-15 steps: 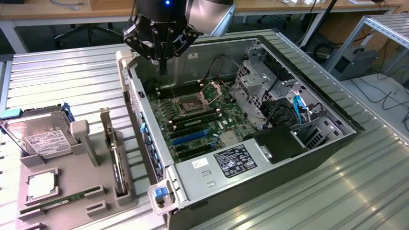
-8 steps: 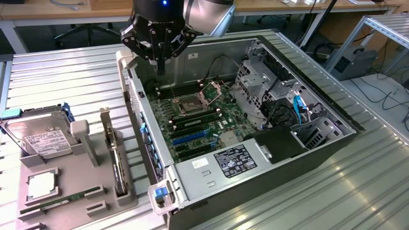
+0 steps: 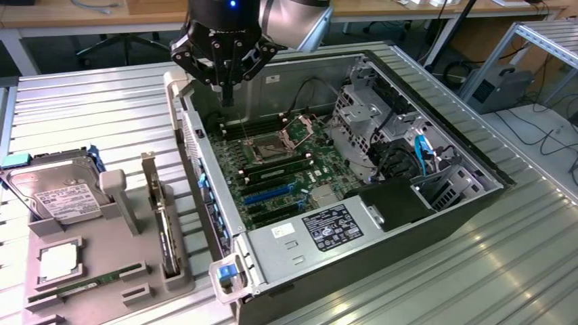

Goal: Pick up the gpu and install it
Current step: 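Reach for the gpu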

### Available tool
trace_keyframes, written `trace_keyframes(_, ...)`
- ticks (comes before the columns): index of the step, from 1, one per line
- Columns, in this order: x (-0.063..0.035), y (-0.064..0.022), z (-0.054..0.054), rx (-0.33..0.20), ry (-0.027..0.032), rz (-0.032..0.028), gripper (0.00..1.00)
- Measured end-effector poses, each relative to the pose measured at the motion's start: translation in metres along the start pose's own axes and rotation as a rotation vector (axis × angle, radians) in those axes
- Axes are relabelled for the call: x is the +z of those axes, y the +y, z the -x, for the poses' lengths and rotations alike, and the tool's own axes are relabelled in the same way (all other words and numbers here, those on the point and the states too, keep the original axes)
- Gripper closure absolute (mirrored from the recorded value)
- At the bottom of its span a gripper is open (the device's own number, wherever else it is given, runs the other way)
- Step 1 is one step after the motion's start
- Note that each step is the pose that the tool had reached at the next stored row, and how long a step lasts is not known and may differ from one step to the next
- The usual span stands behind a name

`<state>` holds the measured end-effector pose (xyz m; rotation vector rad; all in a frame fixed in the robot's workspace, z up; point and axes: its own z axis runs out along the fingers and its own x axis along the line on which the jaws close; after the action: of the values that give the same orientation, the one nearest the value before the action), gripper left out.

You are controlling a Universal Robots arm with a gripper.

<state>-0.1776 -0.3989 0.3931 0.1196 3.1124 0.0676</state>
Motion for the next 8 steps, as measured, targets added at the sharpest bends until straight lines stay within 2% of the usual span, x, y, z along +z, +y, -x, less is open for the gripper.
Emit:
trace_keyframes(5,-0.0002,-0.0006,-0.008,0.0,0.0,0.0001,0.89)
trace_keyframes(8,-0.0005,-0.0014,-0.018,0.0,-0.0001,0.0003,0.89)
